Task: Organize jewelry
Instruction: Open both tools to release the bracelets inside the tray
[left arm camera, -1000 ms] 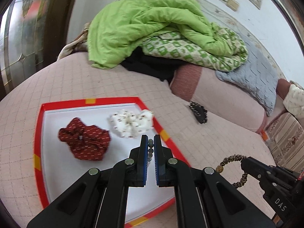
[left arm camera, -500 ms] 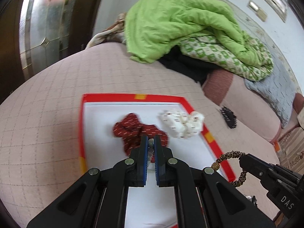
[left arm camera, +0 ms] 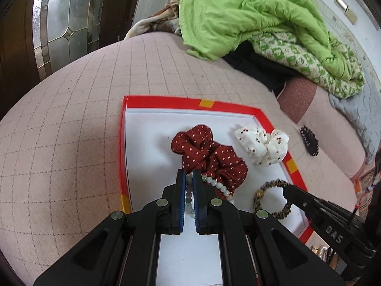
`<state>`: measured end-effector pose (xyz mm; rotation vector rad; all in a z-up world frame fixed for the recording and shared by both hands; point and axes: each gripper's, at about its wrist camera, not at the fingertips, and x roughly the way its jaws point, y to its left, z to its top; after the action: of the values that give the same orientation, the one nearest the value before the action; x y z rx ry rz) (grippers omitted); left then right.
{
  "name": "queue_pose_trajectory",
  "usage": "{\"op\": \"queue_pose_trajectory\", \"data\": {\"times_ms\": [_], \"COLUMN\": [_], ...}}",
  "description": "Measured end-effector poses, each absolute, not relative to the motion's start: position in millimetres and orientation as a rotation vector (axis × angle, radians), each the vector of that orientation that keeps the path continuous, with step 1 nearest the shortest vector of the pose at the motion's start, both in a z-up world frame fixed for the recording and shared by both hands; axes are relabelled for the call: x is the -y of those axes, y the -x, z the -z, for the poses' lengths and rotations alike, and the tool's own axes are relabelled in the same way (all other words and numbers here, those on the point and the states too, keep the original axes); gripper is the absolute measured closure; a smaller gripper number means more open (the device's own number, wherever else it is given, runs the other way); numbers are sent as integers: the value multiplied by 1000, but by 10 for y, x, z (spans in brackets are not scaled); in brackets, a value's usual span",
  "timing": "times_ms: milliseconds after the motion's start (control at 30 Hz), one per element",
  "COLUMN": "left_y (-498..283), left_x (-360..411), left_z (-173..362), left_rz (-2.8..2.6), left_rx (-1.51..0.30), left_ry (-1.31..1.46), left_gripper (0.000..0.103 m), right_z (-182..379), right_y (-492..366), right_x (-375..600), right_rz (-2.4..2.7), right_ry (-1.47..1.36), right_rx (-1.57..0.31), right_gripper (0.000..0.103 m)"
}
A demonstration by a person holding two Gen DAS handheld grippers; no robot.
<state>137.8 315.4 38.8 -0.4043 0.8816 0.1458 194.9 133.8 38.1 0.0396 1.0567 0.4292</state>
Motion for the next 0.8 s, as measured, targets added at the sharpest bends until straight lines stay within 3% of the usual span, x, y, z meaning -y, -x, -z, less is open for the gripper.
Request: {"op": "queue_pose_trajectory", "data": {"times_ms": [800], "left_y": [-1404], "left_x": [-3070], "left_z": [-402], "left_rz": [-136], "left_rx": [-893], "left_ry": [381], "left_gripper": [97], "right_z": [-79], "right_y": [-2154], "right_x": [-1320], "right_rz": [-363], "right_ry": [-5], "right_rx": [-1116], "right_gripper": [95]}}
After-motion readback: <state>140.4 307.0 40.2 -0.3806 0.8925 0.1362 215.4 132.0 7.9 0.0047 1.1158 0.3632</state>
